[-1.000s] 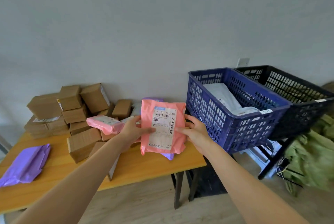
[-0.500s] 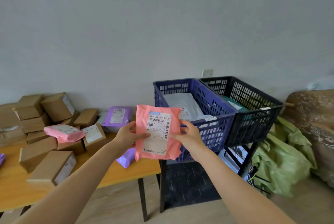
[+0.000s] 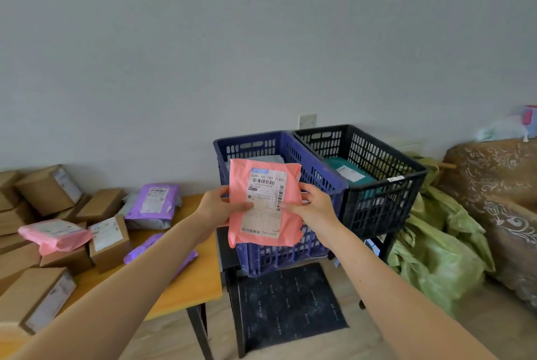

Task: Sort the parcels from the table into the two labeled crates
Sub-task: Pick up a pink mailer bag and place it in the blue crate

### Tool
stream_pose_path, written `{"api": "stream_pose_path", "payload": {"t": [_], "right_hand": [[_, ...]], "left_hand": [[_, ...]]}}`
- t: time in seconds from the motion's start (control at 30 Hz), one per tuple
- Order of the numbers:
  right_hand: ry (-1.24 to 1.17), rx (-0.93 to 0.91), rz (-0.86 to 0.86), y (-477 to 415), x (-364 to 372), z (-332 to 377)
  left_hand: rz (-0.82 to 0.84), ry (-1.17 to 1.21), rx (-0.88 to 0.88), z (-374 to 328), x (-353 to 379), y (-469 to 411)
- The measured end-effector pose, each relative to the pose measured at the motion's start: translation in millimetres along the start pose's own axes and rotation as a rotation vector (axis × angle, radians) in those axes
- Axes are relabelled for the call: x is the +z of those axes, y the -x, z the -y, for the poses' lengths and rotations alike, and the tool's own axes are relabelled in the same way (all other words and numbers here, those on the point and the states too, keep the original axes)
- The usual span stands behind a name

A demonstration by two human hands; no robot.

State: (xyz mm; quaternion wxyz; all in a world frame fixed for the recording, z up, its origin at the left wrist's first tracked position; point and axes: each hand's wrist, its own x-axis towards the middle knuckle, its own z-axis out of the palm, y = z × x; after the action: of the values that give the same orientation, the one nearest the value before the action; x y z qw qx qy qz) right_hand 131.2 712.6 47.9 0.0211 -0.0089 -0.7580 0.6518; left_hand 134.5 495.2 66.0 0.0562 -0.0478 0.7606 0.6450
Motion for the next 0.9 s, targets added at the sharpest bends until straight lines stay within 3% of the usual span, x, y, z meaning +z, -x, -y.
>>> {"api": "stream_pose_path", "payload": {"t": [0.47,0.9], "right_hand": [[0.065,0.048,-0.023,-166.6,-28.2,3.8],[0.250,0.179,0.054,-285.1,-32.9,-39.3]], "left_hand": [[0.018,0.080,-0.064,-30.5,36.8,-165.6],[0.019,0.040,-0.208,-5.1,66.3,-291.4]]}}
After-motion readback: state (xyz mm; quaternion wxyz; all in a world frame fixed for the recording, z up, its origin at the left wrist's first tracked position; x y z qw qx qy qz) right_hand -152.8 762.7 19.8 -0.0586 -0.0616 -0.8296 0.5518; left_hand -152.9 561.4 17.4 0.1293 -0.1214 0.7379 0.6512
